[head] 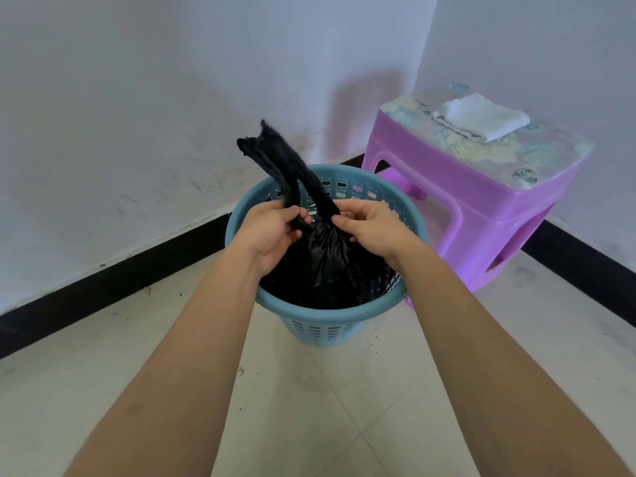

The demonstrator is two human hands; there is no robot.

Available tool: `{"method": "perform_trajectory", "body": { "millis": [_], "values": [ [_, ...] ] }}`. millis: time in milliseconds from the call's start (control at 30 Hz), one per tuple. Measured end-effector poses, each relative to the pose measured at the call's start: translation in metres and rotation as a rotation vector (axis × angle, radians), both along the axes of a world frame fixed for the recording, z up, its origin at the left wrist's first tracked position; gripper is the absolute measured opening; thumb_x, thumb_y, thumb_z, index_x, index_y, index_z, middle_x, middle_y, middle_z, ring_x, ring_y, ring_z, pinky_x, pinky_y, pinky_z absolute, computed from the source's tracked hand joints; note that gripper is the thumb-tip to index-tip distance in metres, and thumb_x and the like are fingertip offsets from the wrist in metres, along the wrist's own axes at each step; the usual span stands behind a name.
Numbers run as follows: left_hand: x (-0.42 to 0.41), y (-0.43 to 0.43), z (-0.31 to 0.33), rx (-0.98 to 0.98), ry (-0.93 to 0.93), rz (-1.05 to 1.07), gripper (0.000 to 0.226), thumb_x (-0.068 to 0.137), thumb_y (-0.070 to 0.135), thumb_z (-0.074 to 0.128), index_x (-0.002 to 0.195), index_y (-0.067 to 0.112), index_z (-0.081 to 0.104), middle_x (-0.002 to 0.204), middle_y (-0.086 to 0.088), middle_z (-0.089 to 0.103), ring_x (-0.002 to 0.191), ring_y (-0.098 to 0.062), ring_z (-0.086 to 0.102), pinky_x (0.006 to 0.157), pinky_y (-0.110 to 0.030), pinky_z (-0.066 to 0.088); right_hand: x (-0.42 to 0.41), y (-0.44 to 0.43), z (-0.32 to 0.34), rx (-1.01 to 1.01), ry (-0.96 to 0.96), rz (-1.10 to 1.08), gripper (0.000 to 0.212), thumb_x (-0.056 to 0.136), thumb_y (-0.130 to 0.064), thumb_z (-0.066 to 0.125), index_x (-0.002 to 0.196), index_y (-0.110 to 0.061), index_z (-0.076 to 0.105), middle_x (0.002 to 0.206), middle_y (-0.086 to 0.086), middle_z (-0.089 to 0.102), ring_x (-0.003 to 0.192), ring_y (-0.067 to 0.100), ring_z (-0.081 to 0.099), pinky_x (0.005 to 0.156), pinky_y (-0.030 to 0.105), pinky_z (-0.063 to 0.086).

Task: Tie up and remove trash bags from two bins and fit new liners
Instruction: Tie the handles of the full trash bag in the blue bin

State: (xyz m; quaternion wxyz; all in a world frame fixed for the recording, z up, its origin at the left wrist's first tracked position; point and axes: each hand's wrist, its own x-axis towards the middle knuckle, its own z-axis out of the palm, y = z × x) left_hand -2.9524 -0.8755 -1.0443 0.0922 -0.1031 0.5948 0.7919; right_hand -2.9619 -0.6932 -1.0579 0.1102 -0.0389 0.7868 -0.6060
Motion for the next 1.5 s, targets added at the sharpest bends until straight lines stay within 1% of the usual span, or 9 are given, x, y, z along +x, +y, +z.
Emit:
{"method": "perform_trajectory", "body": {
  "millis": [100,233,533,767,900,1067,1167,1267,1500],
  "values": [
    [-0.001,-0.003,-0.001,0.052,-0.071,0.070,0.017,0.094,0.002,0.061,0.111,0.001,0.058,0.077,-0.004,0.070,0.070,-0.014,0.065,0.053,-0.021,0.044,0.002,0.000,0.002,-0.040,0.050,-0.081,0.030,0.088,-0.015,0.075,0.116,-0.025,0.069,0.079,-0.014,0.075,0.077,-0.005,0.069,0.073,0.014,0.051],
    [0.000,-0.003,-0.002,0.033,-0.048,0.060,0.006,0.092,0.006,0.066,0.087,0.010,0.069,0.073,-0.001,0.072,0.063,-0.009,0.064,0.048,-0.017,0.044,0.005,-0.001,0.005,-0.056,0.123,-0.156,0.017,0.080,-0.017,0.083,0.092,-0.026,0.075,0.082,-0.008,0.076,0.081,0.004,0.072,0.085,0.021,0.056],
    [0.003,-0.005,0.001,-0.081,0.042,-0.214,0.028,0.082,-0.001,0.044,0.085,0.013,0.068,0.071,0.002,0.054,0.068,-0.011,0.050,0.063,-0.026,0.037,0.009,-0.006,0.007,0.034,0.235,-0.134,0.017,0.086,-0.009,0.076,0.102,-0.015,0.077,0.087,-0.012,0.073,0.081,-0.004,0.067,0.085,0.012,0.050],
    [0.005,-0.003,-0.002,-0.169,0.066,-0.169,0.010,0.082,0.026,0.078,0.075,0.020,0.078,0.064,0.007,0.060,0.065,-0.011,0.047,0.072,-0.031,0.036,0.008,-0.004,0.004,0.089,0.218,-0.003,0.017,0.090,-0.013,0.072,0.104,-0.020,0.075,0.088,-0.017,0.072,0.082,-0.010,0.067,0.084,0.008,0.049],
    [0.002,-0.004,-0.007,-0.148,0.070,-0.074,0.031,0.087,0.023,0.074,0.056,0.022,0.069,0.057,0.003,0.052,0.059,-0.012,0.046,0.062,-0.028,0.035,0.009,-0.004,0.012,-0.103,-0.070,-0.065,0.013,0.087,-0.020,0.069,0.097,-0.026,0.076,0.090,-0.010,0.076,0.084,0.004,0.068,0.077,0.021,0.050],
    [0.008,-0.009,-0.001,-0.130,0.047,-0.220,0.024,0.085,0.025,0.074,0.100,0.008,0.065,0.073,-0.002,0.055,0.062,-0.010,0.049,0.061,-0.027,0.033,0.002,0.003,0.028,-0.492,-0.317,-0.144,0.068,0.073,-0.071,0.066,0.111,-0.016,0.073,0.082,-0.003,0.066,0.058,0.009,0.050,0.054,0.025,0.035],
    [0.009,-0.008,0.002,-0.118,0.018,-0.258,0.016,0.086,0.027,0.073,0.097,0.016,0.071,0.077,-0.001,0.058,0.064,-0.010,0.051,0.063,-0.028,0.034,0.001,-0.002,0.032,-0.530,-0.247,-0.180,0.046,0.081,-0.054,0.075,0.103,-0.014,0.070,0.076,-0.002,0.064,0.053,0.007,0.045,0.047,0.023,0.032],
    [0.010,-0.006,0.003,-0.125,-0.007,-0.288,0.014,0.090,0.036,0.068,0.090,0.022,0.070,0.073,0.002,0.062,0.064,-0.009,0.054,0.061,-0.026,0.036,0.001,-0.008,0.038,-0.720,-0.120,-0.325,0.015,0.095,-0.021,0.066,0.100,-0.006,0.068,0.079,0.002,0.069,0.060,0.009,0.058,0.054,0.020,0.049],
    [0.008,-0.006,0.009,0.091,0.041,-0.295,0.022,0.097,0.038,0.056,0.113,0.037,0.070,0.092,0.004,0.072,0.073,-0.007,0.060,0.060,-0.023,0.040,0.010,-0.012,0.042,-1.042,-0.135,-0.347,0.025,0.099,-0.020,0.043,0.091,-0.006,0.061,0.080,0.007,0.070,0.058,0.013,0.055,0.054,0.025,0.046]
  ]
}}
